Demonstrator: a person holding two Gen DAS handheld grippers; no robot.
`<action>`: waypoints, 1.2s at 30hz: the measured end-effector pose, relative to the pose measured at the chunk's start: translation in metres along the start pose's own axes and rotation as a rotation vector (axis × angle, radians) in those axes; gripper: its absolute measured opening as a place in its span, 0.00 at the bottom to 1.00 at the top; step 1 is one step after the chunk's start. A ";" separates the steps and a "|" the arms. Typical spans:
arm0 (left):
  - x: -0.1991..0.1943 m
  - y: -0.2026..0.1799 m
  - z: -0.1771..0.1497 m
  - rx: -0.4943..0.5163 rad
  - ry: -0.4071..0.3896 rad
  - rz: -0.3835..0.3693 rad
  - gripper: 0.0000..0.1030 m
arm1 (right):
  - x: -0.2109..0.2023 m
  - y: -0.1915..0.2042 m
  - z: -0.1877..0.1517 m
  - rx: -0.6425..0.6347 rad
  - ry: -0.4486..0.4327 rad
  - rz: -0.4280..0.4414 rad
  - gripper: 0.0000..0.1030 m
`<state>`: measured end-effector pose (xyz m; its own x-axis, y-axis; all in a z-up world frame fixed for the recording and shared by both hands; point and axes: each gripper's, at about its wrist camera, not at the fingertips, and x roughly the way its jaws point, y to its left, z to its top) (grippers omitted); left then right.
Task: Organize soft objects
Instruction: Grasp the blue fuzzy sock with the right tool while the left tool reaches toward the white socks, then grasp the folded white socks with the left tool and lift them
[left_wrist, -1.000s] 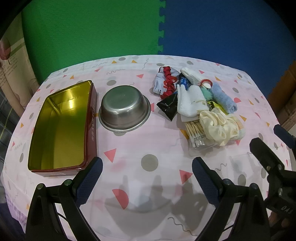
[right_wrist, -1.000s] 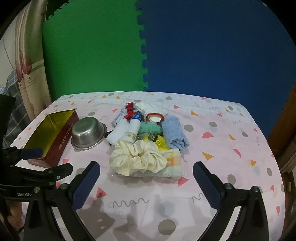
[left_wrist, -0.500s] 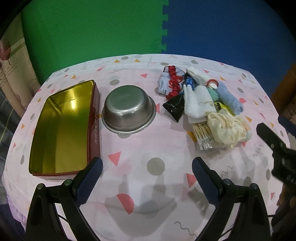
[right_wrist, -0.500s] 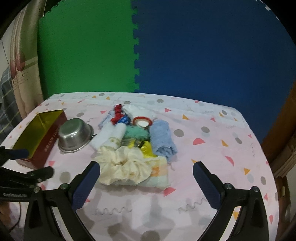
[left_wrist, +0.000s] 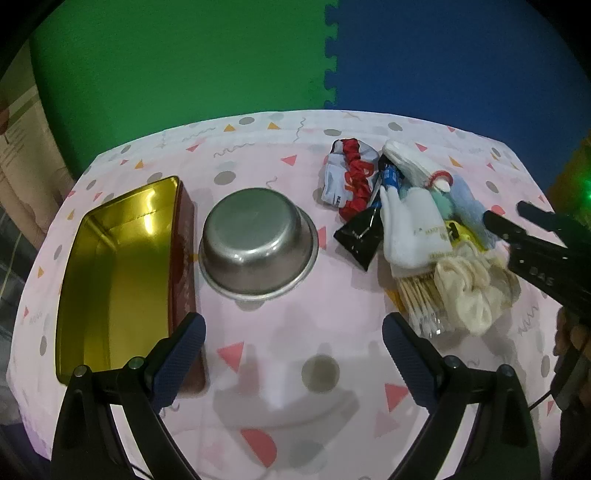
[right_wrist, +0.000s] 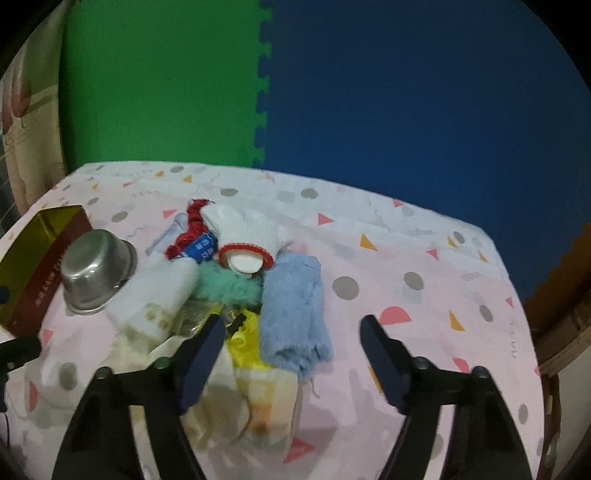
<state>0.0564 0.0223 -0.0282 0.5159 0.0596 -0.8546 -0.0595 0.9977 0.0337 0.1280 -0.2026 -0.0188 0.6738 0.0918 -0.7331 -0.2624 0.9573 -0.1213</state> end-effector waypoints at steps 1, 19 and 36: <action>0.002 -0.001 0.003 0.004 0.002 -0.001 0.92 | 0.009 -0.002 0.002 0.005 0.011 0.006 0.67; 0.036 -0.034 0.041 0.054 0.029 -0.098 0.92 | 0.047 -0.032 -0.019 0.071 0.030 0.034 0.20; 0.062 -0.063 0.078 0.011 0.146 -0.225 0.92 | 0.045 -0.051 -0.057 0.121 0.016 0.000 0.20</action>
<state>0.1588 -0.0340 -0.0424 0.3863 -0.1686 -0.9068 0.0524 0.9856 -0.1609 0.1326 -0.2627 -0.0838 0.6625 0.0880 -0.7438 -0.1766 0.9834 -0.0409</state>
